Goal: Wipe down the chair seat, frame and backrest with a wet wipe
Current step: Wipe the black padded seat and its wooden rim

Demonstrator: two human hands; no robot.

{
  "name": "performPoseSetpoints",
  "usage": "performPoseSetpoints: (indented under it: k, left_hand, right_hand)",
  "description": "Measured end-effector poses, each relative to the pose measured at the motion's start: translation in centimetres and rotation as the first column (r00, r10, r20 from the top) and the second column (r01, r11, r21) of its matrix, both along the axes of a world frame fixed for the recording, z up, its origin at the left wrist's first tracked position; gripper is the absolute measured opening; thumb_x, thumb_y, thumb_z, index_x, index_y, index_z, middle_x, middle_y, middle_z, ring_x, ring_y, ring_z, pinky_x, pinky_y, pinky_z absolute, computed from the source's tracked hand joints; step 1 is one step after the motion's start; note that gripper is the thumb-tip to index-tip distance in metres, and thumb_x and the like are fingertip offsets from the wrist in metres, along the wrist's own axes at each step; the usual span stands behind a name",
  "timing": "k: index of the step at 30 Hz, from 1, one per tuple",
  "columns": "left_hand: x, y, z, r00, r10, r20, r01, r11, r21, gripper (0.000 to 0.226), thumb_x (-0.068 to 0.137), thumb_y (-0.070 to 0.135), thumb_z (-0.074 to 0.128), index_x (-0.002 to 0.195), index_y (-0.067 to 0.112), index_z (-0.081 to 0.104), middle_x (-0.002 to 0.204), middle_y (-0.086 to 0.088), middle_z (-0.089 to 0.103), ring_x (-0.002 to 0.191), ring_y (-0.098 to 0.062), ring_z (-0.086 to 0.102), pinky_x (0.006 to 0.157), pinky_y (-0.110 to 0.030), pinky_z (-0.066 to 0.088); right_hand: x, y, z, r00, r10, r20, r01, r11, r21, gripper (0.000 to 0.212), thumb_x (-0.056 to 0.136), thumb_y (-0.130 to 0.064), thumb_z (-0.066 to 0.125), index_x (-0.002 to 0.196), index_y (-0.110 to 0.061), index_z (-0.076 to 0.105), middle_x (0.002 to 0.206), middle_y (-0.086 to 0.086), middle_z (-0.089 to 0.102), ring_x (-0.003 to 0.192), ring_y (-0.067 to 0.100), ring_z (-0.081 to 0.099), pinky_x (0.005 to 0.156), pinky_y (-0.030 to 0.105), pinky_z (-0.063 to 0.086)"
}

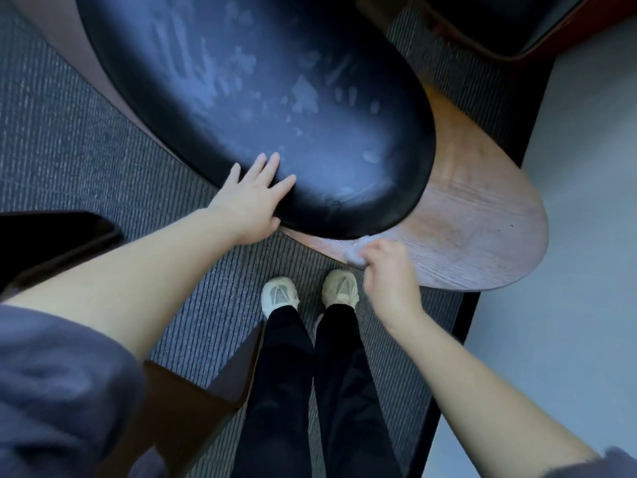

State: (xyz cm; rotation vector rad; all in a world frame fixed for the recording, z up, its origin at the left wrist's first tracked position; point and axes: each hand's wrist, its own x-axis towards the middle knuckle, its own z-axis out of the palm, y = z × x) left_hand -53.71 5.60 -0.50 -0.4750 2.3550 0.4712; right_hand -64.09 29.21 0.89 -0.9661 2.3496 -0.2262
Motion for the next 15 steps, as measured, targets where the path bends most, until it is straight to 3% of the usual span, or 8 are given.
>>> performPoseSetpoints:
  k: [2,3,6,7,10,11,13,15]
  left_hand:
    - [-0.7,1.3,0.3,1.000,-0.012,-0.006,0.012,1.000,0.019,0.076,0.095,0.036,0.049,0.156,0.024,0.003,0.162,-0.012,-0.012,0.150,-0.027,-0.009,0.120,-0.053,0.009]
    - [-1.1,1.9,0.4,1.000,-0.007,-0.009,0.007,0.999,0.033,0.076,0.095,0.035,0.049,0.156,0.024,0.004,0.162,-0.012,-0.011,0.150,-0.027,-0.008,0.120,-0.053,0.009]
    - [-2.5,3.5,0.7,1.000,0.014,-0.013,-0.013,0.997,0.075,0.076,0.095,0.033,0.049,0.156,0.023,0.005,0.163,-0.012,-0.010,0.150,-0.027,-0.007,0.120,-0.052,0.010]
    - [-3.2,4.1,0.7,1.000,0.027,-0.010,-0.026,0.996,0.091,0.075,0.095,0.033,0.049,0.156,0.023,0.005,0.163,-0.011,-0.010,0.150,-0.027,-0.007,0.120,-0.052,0.009]
    - [-5.2,5.3,1.0,0.998,0.056,-0.014,-0.054,0.993,0.109,0.075,0.095,0.033,0.048,0.156,0.022,0.006,0.163,-0.011,-0.009,0.150,-0.027,-0.007,0.119,-0.051,0.010]
    - [-5.8,5.6,1.1,0.998,0.062,-0.018,-0.060,0.992,0.112,0.075,0.095,0.033,0.048,0.156,0.022,0.006,0.163,-0.011,-0.008,0.150,-0.027,-0.006,0.119,-0.051,0.010]
    - [-7.1,6.2,1.0,0.997,0.071,-0.025,-0.068,0.992,0.105,0.075,0.095,0.034,0.048,0.156,0.023,0.006,0.163,-0.011,-0.008,0.150,-0.027,-0.005,0.120,-0.050,0.011]
    - [-8.3,6.6,0.7,0.996,0.083,-0.022,-0.080,0.992,0.094,0.075,0.095,0.036,0.047,0.156,0.023,0.006,0.163,-0.011,-0.008,0.150,-0.027,-0.005,0.119,-0.050,0.012]
  right_hand:
    - [0.3,1.4,0.5,0.977,0.200,0.072,-0.197,0.980,-0.035,0.023,0.072,-0.001,0.055,0.077,-0.018,0.069,0.091,-0.005,0.064,0.085,0.020,0.048,0.073,0.034,0.045]
    - [-1.3,1.6,0.6,0.979,0.199,0.054,-0.199,0.980,-0.014,0.024,0.072,0.002,0.057,0.079,-0.017,0.070,0.091,-0.004,0.064,0.085,0.020,0.046,0.072,0.034,0.045]
    - [-6.6,1.7,0.1,0.992,-0.064,-0.106,0.064,0.998,0.001,0.031,0.073,0.008,0.053,0.084,-0.013,0.073,0.093,0.000,0.066,0.085,0.020,0.044,0.075,0.028,0.039]
    - [-7.2,1.6,0.3,0.994,-0.059,-0.090,0.057,0.998,-0.025,0.030,0.071,0.007,0.053,0.081,-0.013,0.073,0.091,0.000,0.066,0.084,0.018,0.043,0.074,0.023,0.034]
    - [-6.9,2.6,0.6,0.936,0.348,0.046,-0.343,0.934,-0.101,0.023,0.073,-0.009,0.050,0.075,-0.017,0.071,0.086,-0.006,0.066,0.082,0.008,0.038,0.072,0.022,0.040]
    - [-8.2,2.7,0.6,0.914,0.401,0.053,-0.394,0.912,-0.115,0.026,0.075,-0.015,0.045,0.077,-0.019,0.071,0.087,-0.007,0.066,0.082,0.011,0.043,0.072,0.025,0.043]
    - [-11.8,1.9,-0.4,0.968,0.252,0.009,-0.249,0.962,-0.111,0.034,0.074,-0.016,0.039,0.078,-0.020,0.073,0.088,-0.006,0.068,0.081,0.017,0.049,0.075,0.026,0.043]
    - [-13.8,1.1,-0.6,0.995,0.100,-0.016,-0.101,0.987,-0.126,0.031,0.070,-0.001,0.045,0.076,-0.014,0.073,0.085,0.000,0.068,0.084,0.016,0.045,0.078,0.019,0.039]
